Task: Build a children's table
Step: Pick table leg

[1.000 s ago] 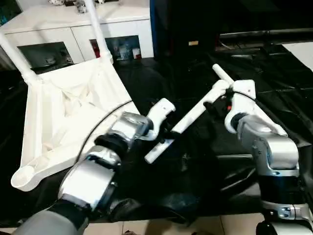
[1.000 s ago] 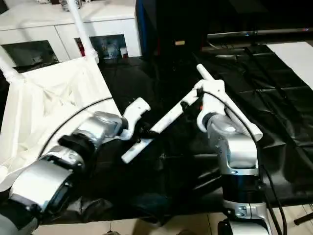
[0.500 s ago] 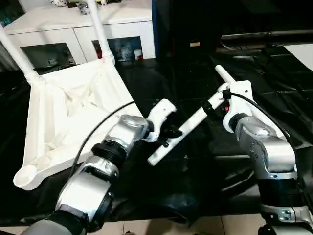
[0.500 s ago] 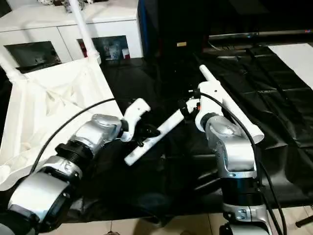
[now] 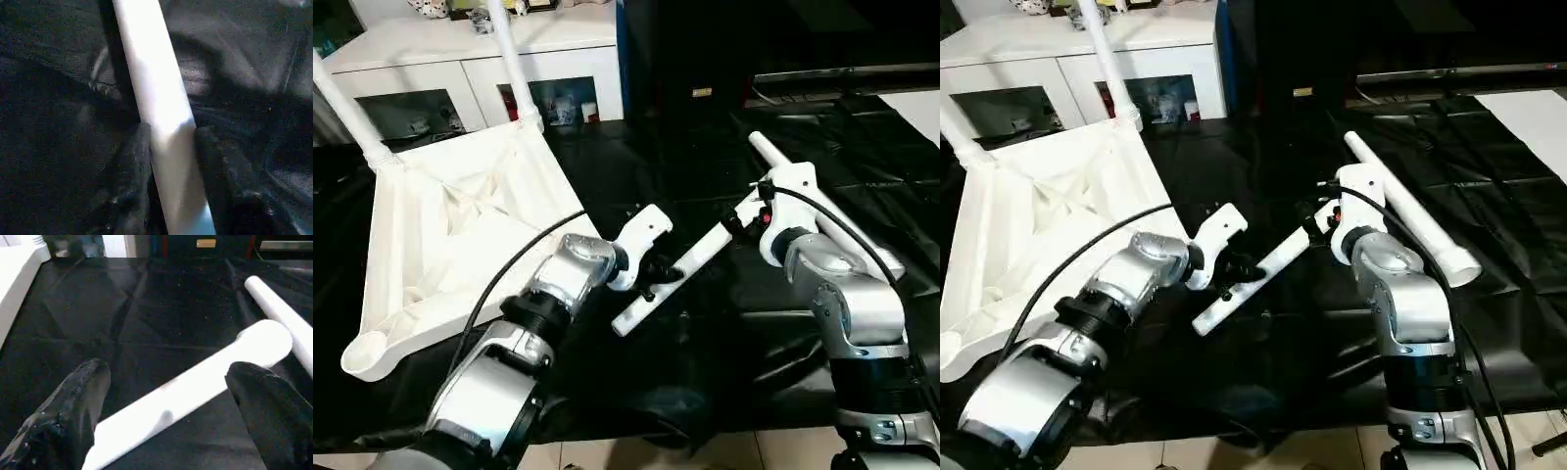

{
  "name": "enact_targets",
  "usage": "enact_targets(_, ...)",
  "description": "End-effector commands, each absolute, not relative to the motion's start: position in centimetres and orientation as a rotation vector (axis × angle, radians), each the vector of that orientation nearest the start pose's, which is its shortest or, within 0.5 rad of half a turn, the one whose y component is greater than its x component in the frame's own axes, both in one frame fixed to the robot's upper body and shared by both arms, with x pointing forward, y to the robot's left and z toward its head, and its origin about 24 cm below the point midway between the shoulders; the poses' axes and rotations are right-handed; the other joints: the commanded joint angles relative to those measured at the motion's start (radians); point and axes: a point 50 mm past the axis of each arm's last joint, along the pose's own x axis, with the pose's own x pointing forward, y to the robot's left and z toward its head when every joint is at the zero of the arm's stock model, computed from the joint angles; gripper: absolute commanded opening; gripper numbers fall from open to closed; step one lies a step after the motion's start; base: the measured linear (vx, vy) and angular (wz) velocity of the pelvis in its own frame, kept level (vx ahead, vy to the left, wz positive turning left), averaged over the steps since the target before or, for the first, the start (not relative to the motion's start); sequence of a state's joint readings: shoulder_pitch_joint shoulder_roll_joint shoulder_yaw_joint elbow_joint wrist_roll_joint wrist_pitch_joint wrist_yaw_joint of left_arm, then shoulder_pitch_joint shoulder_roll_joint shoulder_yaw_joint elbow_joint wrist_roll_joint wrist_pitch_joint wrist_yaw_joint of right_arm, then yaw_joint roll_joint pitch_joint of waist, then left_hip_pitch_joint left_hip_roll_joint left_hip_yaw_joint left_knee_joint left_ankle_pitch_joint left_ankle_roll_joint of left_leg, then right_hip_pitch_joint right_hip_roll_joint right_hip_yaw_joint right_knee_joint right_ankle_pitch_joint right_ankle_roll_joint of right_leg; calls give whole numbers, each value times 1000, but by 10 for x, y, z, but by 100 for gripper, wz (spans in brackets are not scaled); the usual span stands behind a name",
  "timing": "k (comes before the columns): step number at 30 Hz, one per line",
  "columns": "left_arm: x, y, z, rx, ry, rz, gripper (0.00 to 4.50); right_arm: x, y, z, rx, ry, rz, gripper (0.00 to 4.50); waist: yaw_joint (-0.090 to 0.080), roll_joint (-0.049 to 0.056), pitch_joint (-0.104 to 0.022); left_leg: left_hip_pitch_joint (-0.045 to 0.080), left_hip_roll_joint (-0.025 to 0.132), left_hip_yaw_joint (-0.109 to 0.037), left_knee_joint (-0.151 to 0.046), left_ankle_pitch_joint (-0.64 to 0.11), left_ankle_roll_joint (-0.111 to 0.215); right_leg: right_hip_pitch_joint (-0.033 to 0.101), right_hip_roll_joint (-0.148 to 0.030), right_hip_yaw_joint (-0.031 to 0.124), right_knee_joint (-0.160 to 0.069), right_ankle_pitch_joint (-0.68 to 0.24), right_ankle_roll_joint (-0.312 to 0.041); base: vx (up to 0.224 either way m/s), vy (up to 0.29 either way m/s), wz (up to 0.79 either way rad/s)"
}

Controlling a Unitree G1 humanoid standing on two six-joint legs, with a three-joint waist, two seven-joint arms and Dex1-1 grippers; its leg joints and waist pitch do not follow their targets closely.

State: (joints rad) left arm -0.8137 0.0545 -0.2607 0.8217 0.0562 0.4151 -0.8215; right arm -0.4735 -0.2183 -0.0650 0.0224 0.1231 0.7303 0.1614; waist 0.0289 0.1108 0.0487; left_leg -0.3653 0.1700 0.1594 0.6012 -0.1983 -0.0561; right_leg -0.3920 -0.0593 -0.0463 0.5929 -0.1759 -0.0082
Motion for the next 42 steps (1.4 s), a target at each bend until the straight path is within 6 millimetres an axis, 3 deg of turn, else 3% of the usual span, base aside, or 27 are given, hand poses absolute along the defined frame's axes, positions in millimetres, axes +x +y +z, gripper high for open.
enact_targets(1, 329, 64, 15, 280, 780, -997, 158, 330, -164, 110, -69, 275, 184, 419, -6, -25, -59, 1, 30, -11, -69, -163, 54, 47, -70, 35, -99, -402, -143, 0, 0, 0)
enact_targets(6, 328, 68, 11, 308, 798, -982, 158, 327, -161, 109, -74, 282, 188, 419, -10, -24, -56, 3, 30, -12, -71, -182, 51, 43, -70, 35, -104, -448, -126, 0, 0, 0)
enact_targets(8, 327, 68, 10, 292, 801, -973, 132, 326, -161, 108, -79, 286, 188, 419, -13, -17, -55, 3, 29, -13, -72, -189, 48, 42, -69, 35, -106, -457, -119, 0, 0, 0)
enact_targets(10, 326, 69, 7, 349, 811, -969, 132, 324, -164, 107, -80, 291, 180, 419, -17, -19, -53, 4, 29, -13, -73, -209, 46, 40, -68, 34, -110, -481, -111, 0, 0, 0)
enact_targets(13, 325, 69, 5, 354, 824, -976, 149, 324, -165, 106, -81, 292, 176, 419, -32, -19, -49, 10, 28, -15, -78, -263, 43, 36, -68, 29, -120, -552, -93, 0, 0, 0)
enact_targets(14, 325, 69, 6, 344, 825, -979, 159, 323, -166, 107, -81, 291, 175, 419, -36, -12, -47, 12, 26, -16, -79, -278, 42, 36, -69, 28, -123, -572, -89, 0, 0, 0)
enact_targets(16, 325, 69, 6, 335, 826, -982, 167, 323, -166, 107, -81, 291, 174, 419, -51, -14, -49, 12, 25, -20, -82, -300, 40, 38, -66, 26, -126, -575, -76, 0, 0, 0)
enact_targets(18, 327, 69, 7, 349, 813, -967, 170, 323, -166, 107, -80, 290, 171, 419, -61, -6, -51, 10, 24, -23, -83, -308, 44, 39, -68, 26, -124, -570, -80, 0, 0, 0)
enact_targets(19, 327, 69, 8, 356, 808, -960, 199, 323, -166, 106, -79, 289, 169, 419, -65, -10, -52, 8, 23, -23, -81, -307, 49, 39, -68, 26, -126, -578, -79, 0, 0, 0)
enact_targets(21, 327, 70, 7, 366, 811, -960, 210, 323, -166, 106, -78, 288, 167, 419, -68, -7, -54, 7, 22, -22, -79, -299, 54, 38, -69, 26, -128, -584, -77, 0, 0, 0)
enact_targets(24, 327, 72, 5, 383, 822, -957, 210, 324, -165, 107, -75, 285, 165, 419, -73, -1, -58, -1, 25, -25, -81, -268, 59, 42, -68, 27, -121, -522, -87, 0, 0, 0)
enact_targets(28, 327, 74, 3, 388, 828, -943, 210, 324, -165, 107, -73, 283, 162, 419, -81, -7, -60, -7, 28, -24, -78, -235, 74, 46, -72, 26, -117, -454, -127, 0, 0, 0)
enact_targets(31, 327, 75, 3, 382, 828, -937, 210, 323, -165, 107, -76, 286, 164, 419, -81, -1, -59, -6, 29, -23, -78, -233, 78, 47, -73, 25, -117, -458, -134, 0, 0, 0)
enact_targets(33, 328, 75, 4, 374, 824, -933, 182, 322, -165, 107, -81, 287, 165, 419, -84, 1, -57, -6, 30, -24, -80, -245, 74, 46, -72, 24, -118, -463, -133, 0, 0, 0)
enact_targets(36, 331, 76, 8, 336, 795, -926, 164, 320, -168, 107, -88, 288, 164, 419, -88, -3, -56, -6, 29, -25, -81, -261, 70, 47, -73, 24, -119, -492, -126, 0, 0, 0)
enact_targets(37, 331, 76, 9, 331, 790, -927, 160, 319, -168, 107, -88, 288, 164, 419, -89, -17, -56, -7, 29, -24, -81, -261, 72, 46, -72, 24, -122, -499, -122, 0, 0, 0)
enact_targets(38, 332, 76, 10, 321, 781, -928, 158, 319, -169, 107, -89, 289, 163, 419, -88, -9, -55, -5, 29, -25, -81, -263, 71, 44, -74, 24, -121, -513, -120, 0, 0, 0)
enact_targets(39, 332, 76, 10, 321, 781, -928, 157, 319, -169, 107, -89, 289, 163, 419, -88, -9, -55, -5, 29, -25, -81, -263, 71, 44, -74, 24, -121, -513, -120, 0, 0, 0)
enact_targets(40, 336, 78, 15, 293, 750, -919, 157, 320, -171, 106, -100, 292, 170, 419, -89, -18, -55, -7, 29, -25, -82, -263, 72, 44, -74, 24, -122, -517, -116, 0, 0, 0)
enact_targets(41, 336, 79, 16, 288, 745, -918, 157, 321, -171, 106, -102, 291, 171, 419, -87, -17, -54, -6, 30, -25, -81, -255, 73, 43, -76, 25, -120, -509, -121, 0, 0, 0)
enact_targets(42, 337, 80, 19, 262, 725, -930, 156, 323, -171, 108, -107, 287, 180, 419, -87, -25, -54, -7, 30, -25, -81, -255, 75, 44, -76, 25, -120, -511, -121, 0, 0, 0)
